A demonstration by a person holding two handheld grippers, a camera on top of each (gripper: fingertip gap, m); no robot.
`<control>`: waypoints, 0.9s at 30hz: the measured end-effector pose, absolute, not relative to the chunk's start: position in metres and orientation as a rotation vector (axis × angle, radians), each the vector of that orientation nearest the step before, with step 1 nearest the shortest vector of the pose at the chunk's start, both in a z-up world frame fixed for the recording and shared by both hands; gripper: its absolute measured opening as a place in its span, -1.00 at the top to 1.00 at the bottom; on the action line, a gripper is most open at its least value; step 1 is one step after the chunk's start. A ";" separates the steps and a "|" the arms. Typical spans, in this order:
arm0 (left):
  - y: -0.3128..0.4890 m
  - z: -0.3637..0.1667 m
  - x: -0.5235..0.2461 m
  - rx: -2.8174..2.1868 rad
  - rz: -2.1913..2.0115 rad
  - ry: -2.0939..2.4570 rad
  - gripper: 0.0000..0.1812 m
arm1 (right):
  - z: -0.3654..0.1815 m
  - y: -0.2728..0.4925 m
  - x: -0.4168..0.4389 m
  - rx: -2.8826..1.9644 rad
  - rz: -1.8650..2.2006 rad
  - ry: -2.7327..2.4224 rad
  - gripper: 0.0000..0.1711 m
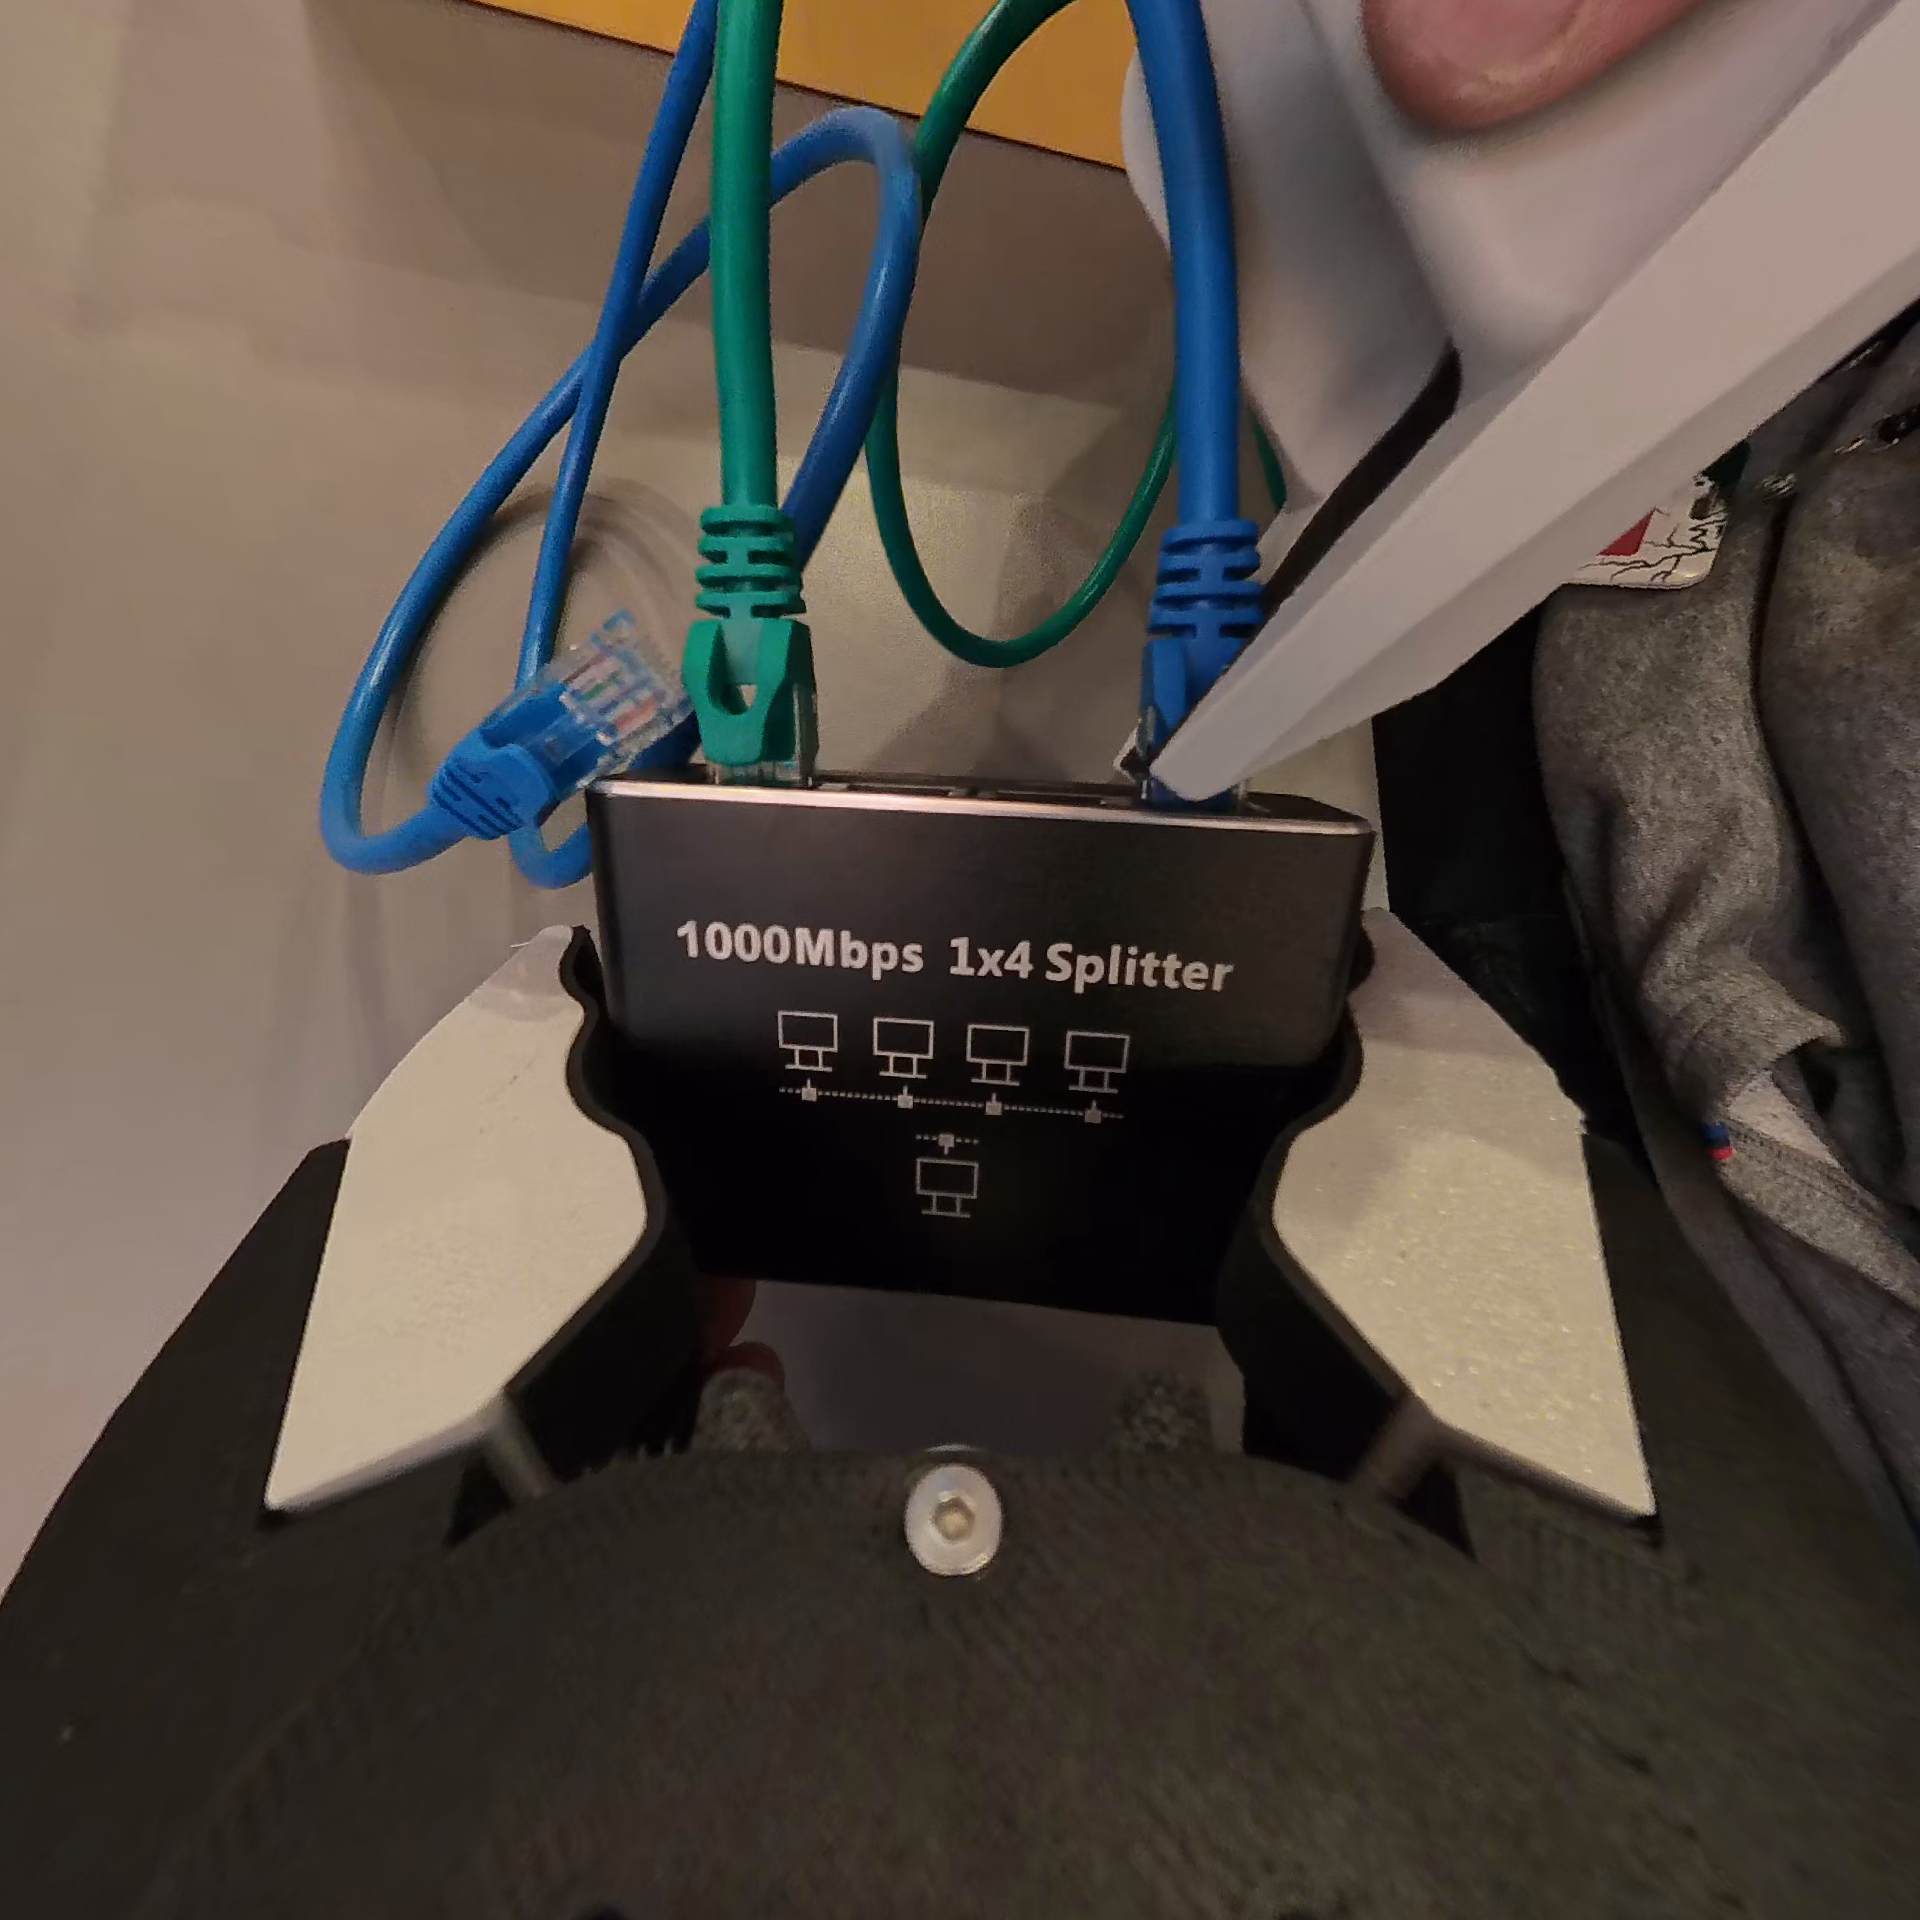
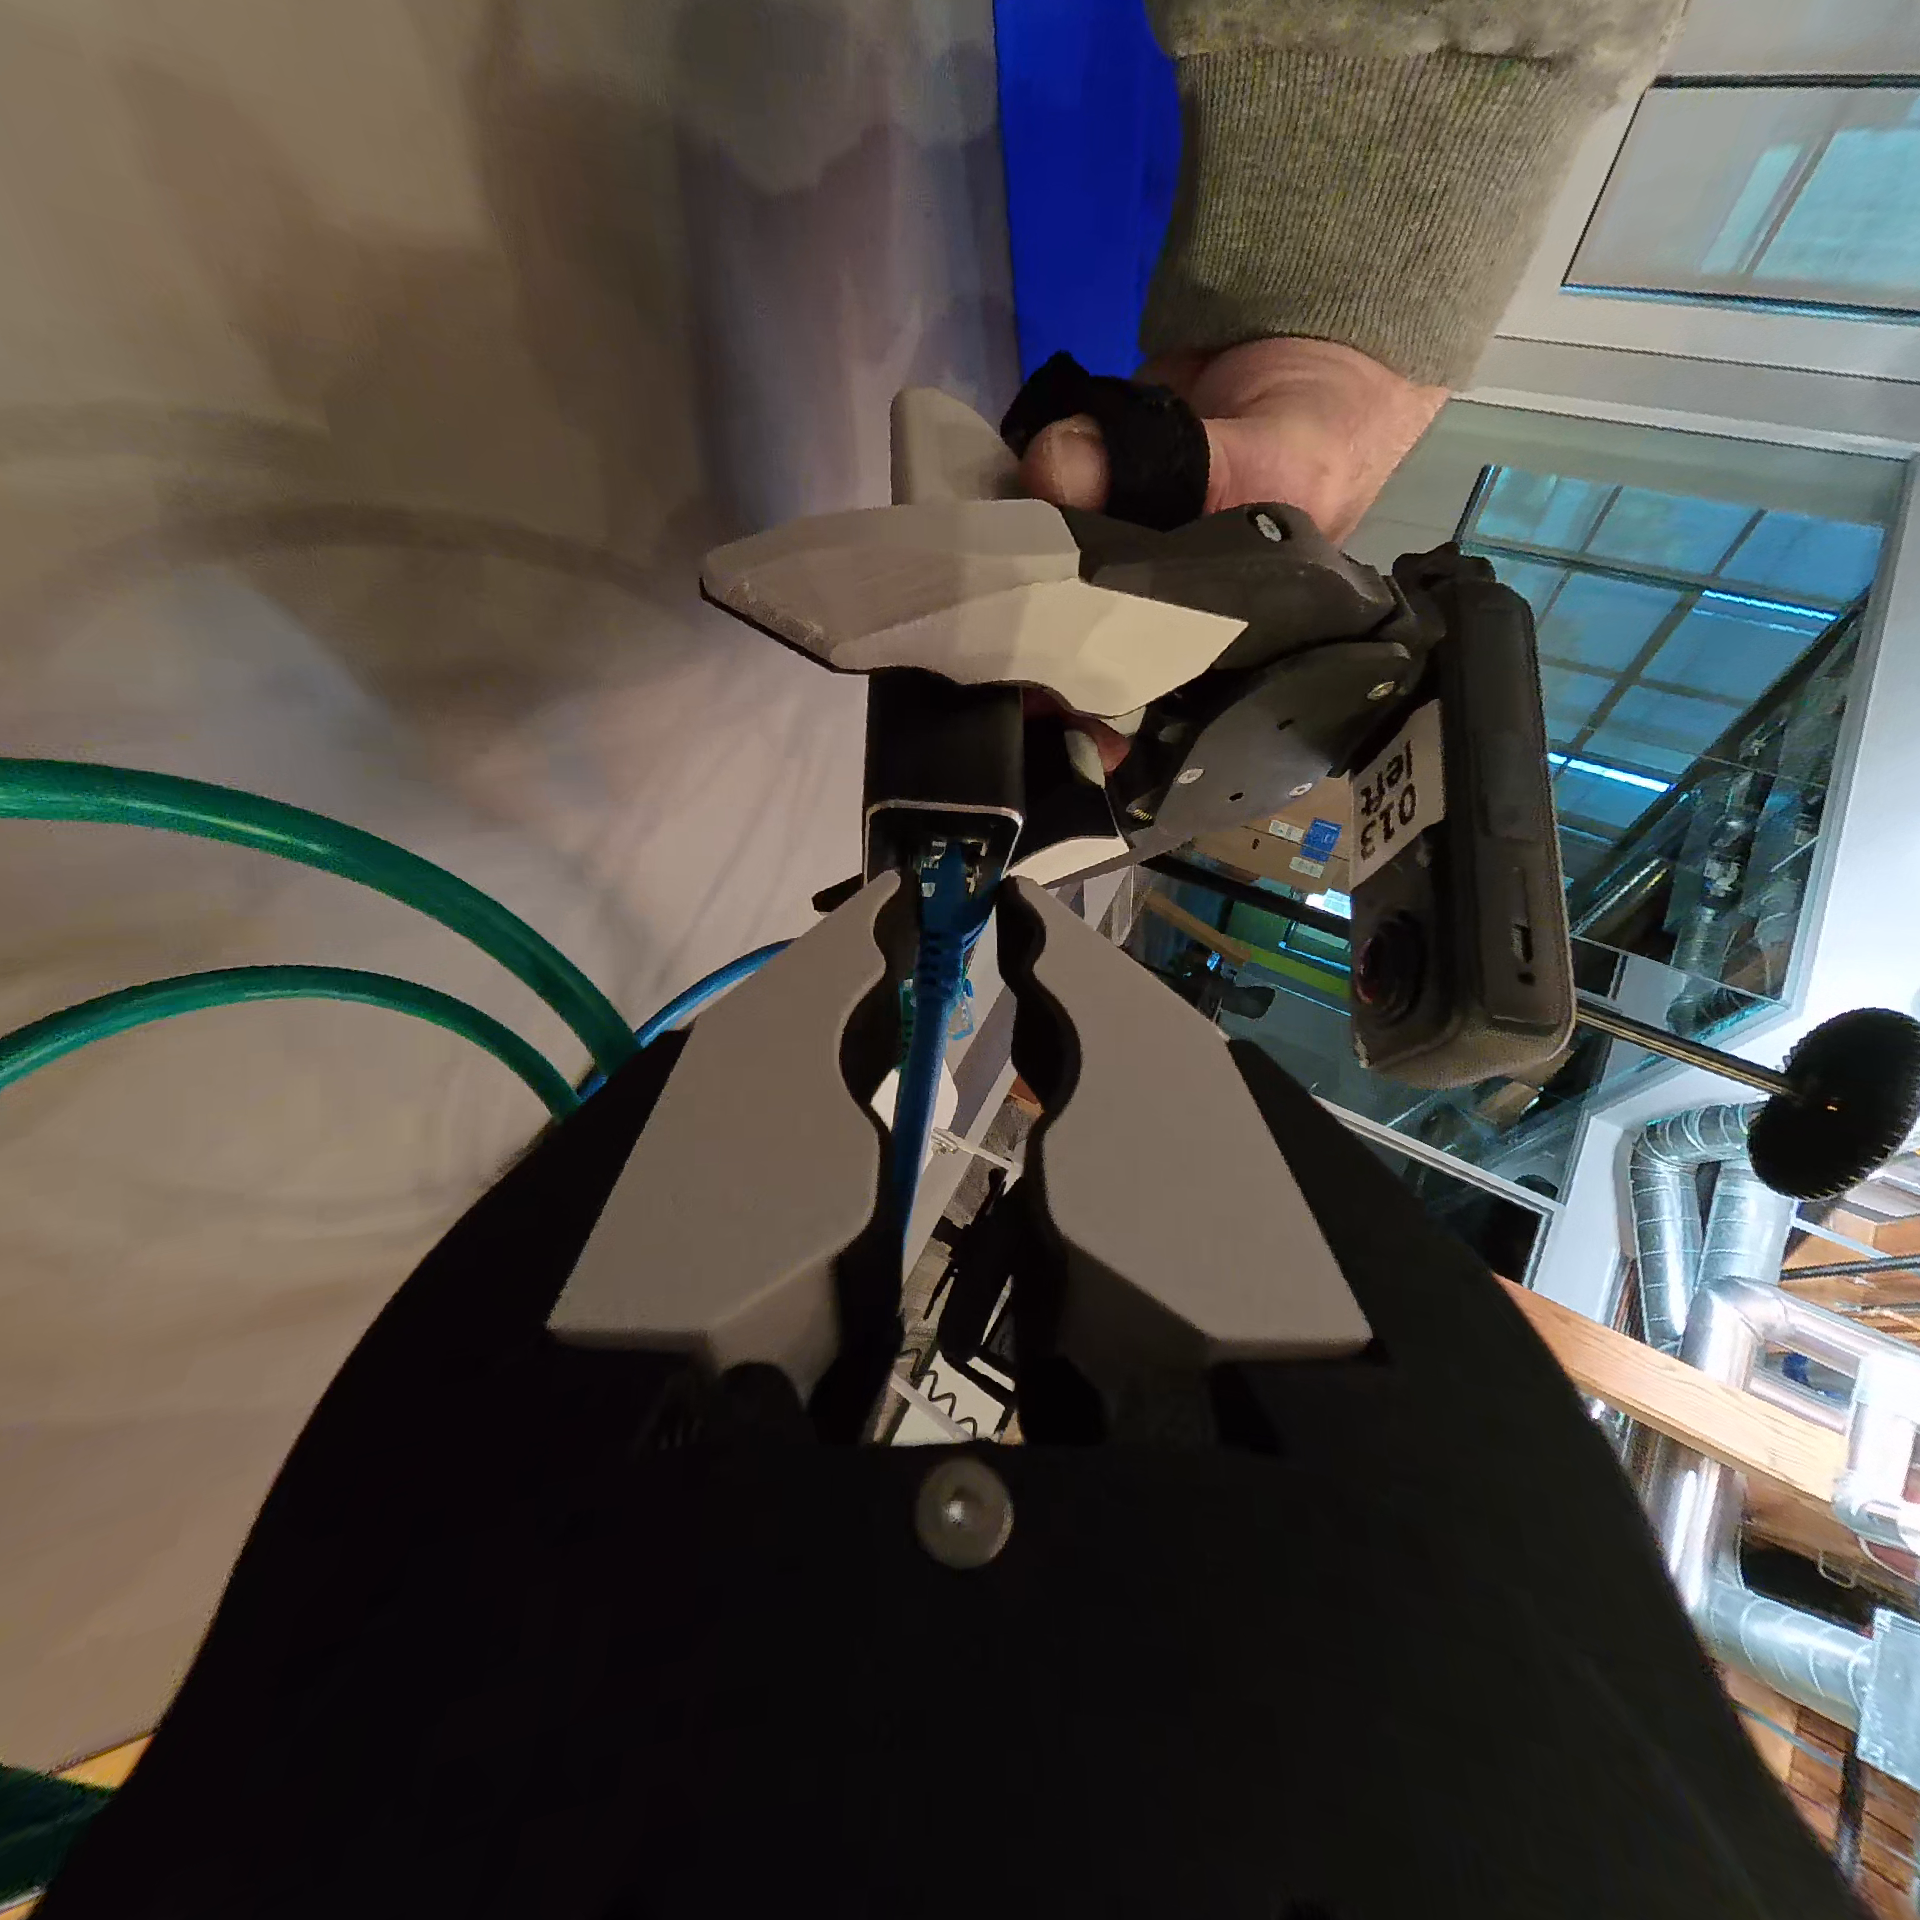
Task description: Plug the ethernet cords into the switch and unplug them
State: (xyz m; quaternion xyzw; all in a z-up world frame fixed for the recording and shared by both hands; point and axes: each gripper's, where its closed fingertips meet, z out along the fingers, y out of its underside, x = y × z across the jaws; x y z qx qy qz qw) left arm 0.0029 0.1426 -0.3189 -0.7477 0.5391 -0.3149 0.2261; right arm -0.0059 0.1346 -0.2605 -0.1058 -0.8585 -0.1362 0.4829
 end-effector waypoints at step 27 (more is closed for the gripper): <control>0.144 -0.319 0.003 -2.061 -0.871 1.474 -0.39 | -0.260 0.133 -0.005 -0.278 -0.290 -2.147 0.86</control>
